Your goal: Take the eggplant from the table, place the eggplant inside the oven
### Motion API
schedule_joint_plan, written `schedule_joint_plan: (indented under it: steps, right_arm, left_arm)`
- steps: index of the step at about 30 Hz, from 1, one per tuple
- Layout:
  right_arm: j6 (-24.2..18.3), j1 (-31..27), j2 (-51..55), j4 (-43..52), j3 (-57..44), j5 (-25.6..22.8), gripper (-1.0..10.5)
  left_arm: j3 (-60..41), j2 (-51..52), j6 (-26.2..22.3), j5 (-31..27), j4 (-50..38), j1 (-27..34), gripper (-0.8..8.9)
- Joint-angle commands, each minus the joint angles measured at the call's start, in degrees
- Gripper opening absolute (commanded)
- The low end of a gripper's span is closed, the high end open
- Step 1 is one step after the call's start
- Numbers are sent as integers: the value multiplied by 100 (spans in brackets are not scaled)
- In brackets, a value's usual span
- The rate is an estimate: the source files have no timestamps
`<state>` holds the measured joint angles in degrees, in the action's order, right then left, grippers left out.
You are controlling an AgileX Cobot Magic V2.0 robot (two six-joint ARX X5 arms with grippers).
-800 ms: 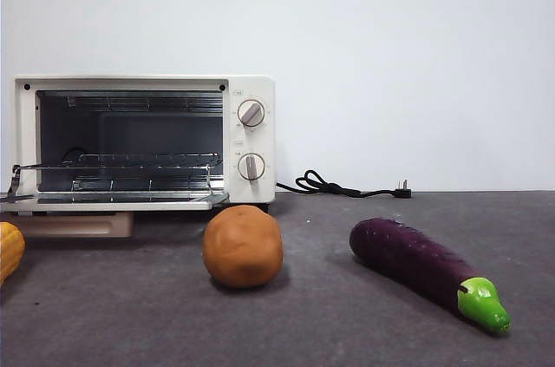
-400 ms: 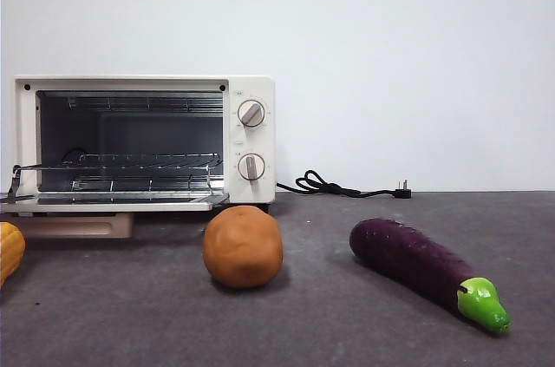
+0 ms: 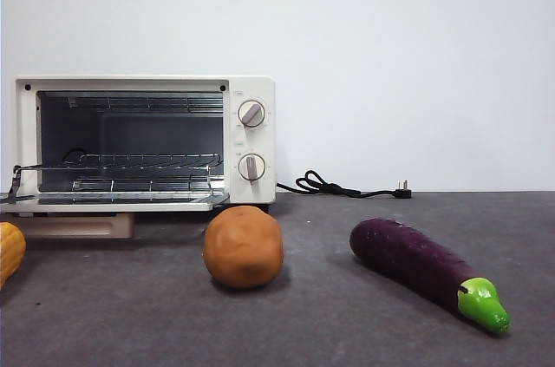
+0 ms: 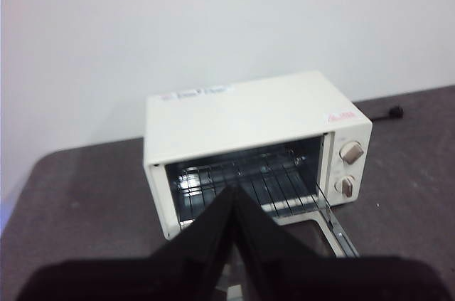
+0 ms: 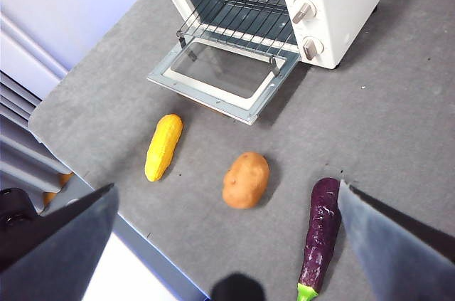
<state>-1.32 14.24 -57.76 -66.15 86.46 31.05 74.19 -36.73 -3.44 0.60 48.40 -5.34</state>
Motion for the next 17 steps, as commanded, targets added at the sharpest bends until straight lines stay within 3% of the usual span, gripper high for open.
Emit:
schedule_joint_plan:
  steps: [1, 7, 17]
  right_arm:
    - [-46, 11, -61, 4, 13, -22, 567]
    - [-46, 144, -203, -151, 13, -173, 566]
    - [-44, 649, -946, -643, 9, -1187, 566]
  left_arm:
    - [-50, 2, -85, -26, 46, 17, -6]
    - [-50, -17, -85, -17, 162, 17, -6]
    - [-50, -68, -127, 2, 127, 15, -5]
